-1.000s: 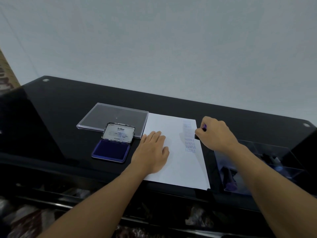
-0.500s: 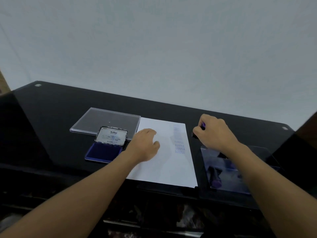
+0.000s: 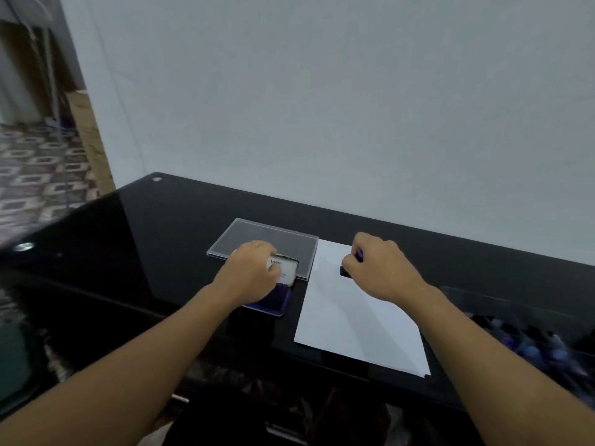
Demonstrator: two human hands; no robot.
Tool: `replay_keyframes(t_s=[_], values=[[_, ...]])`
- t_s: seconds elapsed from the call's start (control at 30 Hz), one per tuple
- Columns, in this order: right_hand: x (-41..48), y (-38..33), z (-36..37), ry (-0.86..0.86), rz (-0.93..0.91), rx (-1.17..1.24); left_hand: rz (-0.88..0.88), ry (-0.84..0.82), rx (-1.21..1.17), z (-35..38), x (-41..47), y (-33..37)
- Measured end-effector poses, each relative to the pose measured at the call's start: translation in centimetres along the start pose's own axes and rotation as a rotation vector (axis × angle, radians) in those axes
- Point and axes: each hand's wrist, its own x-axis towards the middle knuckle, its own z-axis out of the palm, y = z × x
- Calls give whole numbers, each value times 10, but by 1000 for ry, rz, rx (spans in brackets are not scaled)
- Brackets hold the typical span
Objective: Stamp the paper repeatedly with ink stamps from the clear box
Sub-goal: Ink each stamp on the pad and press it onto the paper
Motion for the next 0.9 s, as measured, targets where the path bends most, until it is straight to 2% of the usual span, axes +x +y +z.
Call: replay_keyframes(t_s=[0.2,0.43,0.9], values=[[10,-34,38,-54,-85,28,-119,65,44,-10,-12,-60],[18,-65,77,-146,-130,5,-225,32,105,10,-24,-99],[31,-79,123,-220,-203,-120,-213,132,192,33,-31,-111]])
